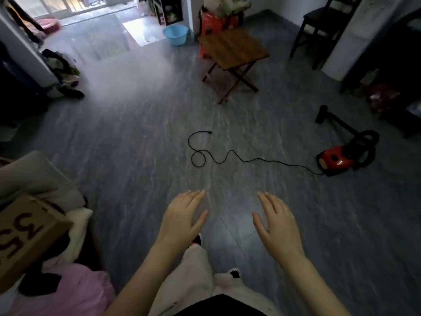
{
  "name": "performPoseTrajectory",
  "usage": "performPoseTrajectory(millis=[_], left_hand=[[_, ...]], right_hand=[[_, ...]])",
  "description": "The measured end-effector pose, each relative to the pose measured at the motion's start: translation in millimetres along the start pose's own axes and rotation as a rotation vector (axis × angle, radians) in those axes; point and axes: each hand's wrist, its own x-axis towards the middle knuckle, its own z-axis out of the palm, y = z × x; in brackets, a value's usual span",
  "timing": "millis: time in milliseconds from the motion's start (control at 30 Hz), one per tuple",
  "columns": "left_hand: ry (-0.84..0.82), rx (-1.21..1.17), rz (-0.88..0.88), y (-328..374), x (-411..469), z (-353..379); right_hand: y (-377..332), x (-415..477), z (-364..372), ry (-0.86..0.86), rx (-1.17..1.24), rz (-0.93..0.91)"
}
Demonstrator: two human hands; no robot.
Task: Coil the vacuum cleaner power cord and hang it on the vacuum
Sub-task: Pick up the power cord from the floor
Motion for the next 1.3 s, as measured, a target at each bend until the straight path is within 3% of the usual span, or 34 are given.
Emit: performPoseTrajectory(millis=[267, 800, 1300], left_hand=[[0.114, 0.026, -0.034, -43, 57, -35], [0.065, 0.049, 0.006, -204, 293, -139], [-0.013, -0.022, -0.051, -265, 509, -123]], right_hand=[[-37, 90, 2, 0.057, 0.031, -0.084], [-135, 354, 28, 0.071, 0.025, -0.03], [-121, 595, 36, 0.061, 0.053, -0.05]])
